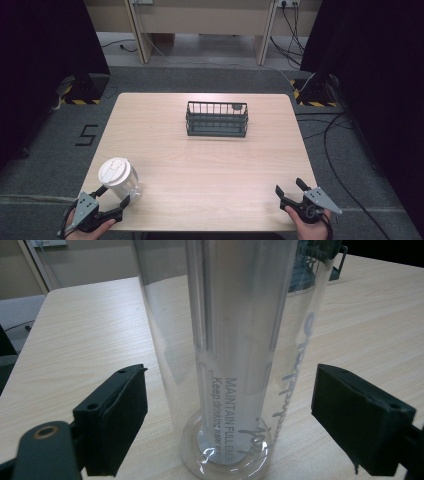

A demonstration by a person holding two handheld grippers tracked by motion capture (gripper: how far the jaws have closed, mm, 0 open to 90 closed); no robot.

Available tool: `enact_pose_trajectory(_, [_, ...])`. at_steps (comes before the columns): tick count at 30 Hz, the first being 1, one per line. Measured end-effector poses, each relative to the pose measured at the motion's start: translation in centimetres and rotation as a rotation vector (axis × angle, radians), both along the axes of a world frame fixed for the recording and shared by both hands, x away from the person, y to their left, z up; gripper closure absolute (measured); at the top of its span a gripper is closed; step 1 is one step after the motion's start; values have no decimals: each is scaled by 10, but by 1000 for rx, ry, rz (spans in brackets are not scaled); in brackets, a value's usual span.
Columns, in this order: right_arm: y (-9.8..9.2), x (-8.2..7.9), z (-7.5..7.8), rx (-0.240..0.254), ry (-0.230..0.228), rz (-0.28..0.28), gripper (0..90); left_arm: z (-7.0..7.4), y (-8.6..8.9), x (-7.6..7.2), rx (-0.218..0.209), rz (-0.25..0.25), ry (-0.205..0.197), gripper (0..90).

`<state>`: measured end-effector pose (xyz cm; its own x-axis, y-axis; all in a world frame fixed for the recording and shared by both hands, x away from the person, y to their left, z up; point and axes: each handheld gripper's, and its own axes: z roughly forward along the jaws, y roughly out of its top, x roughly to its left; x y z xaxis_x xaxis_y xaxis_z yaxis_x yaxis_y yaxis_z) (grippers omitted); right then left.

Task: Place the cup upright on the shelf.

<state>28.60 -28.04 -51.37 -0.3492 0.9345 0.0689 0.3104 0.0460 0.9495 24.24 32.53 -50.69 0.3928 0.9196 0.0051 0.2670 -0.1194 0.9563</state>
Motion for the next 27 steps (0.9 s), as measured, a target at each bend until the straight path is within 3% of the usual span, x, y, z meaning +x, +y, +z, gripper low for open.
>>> enact_pose_trajectory(17, [0,1,0,-9,3,7,178,-1,-2,3,-16,-13,1,144])
enact_pose_trajectory(27, [1,2,0,-13,3,9,179,0,-2,13,-27,-14,-4,142])
